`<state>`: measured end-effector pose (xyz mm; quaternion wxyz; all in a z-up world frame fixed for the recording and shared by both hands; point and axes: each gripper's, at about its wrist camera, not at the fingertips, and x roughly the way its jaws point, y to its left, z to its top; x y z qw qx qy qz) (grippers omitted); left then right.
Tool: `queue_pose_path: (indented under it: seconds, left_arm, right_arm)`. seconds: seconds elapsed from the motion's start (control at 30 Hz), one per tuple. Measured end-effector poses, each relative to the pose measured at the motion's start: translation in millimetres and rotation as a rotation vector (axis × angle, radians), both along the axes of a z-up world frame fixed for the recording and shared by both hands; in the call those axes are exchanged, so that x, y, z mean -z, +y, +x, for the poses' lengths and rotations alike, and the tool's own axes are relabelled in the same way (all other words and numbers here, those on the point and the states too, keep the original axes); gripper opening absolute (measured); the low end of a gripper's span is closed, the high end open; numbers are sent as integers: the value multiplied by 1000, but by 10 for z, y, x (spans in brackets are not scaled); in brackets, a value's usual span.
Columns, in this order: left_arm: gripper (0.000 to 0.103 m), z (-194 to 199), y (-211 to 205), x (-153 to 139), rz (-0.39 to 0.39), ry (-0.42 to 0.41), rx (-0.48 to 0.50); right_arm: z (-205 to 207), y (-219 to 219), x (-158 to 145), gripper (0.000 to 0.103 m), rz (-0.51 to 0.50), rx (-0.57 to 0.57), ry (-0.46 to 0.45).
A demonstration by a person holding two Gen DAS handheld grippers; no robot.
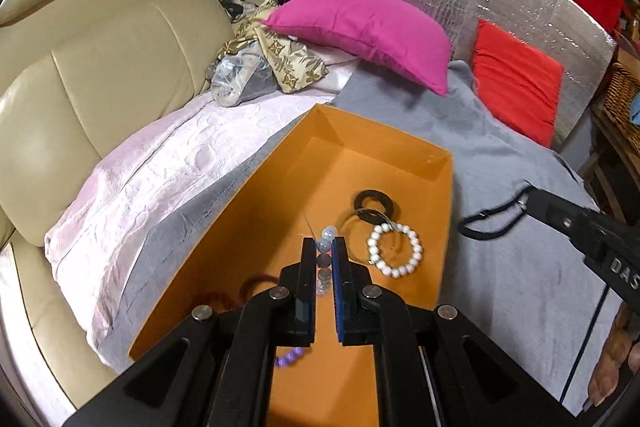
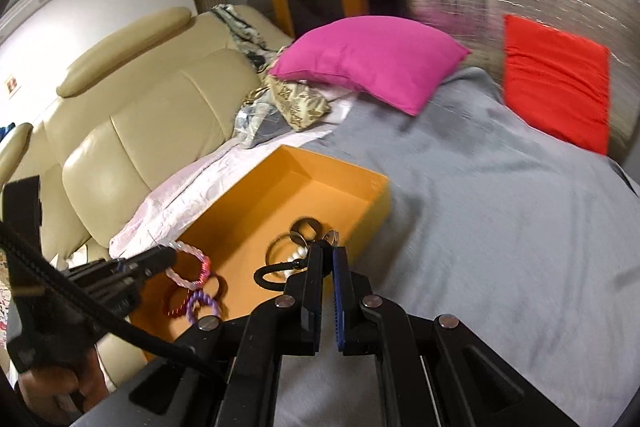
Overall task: Organize jewelry
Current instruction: 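Open the right tool to drop the black hair tie into the box, then open the left tool to drop the pink-white bracelet into the box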
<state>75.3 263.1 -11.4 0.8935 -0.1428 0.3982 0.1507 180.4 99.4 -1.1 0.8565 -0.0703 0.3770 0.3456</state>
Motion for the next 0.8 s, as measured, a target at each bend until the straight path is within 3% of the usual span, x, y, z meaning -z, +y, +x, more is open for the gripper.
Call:
queue_pose_path:
  seconds: [0.37,0.63,0.8]
  left_arm:
    - [7,334,264,340,-31,64,-30]
    - [7,421,339,495,-24,98,-52]
    - [8,372,381,483,-26,100,-82]
  right_arm:
    - [683,675,449,5,-81,3,67]
    - [752,895,804,5,-136,-13,130]
    - [713,894,815,8,-158,-18,129]
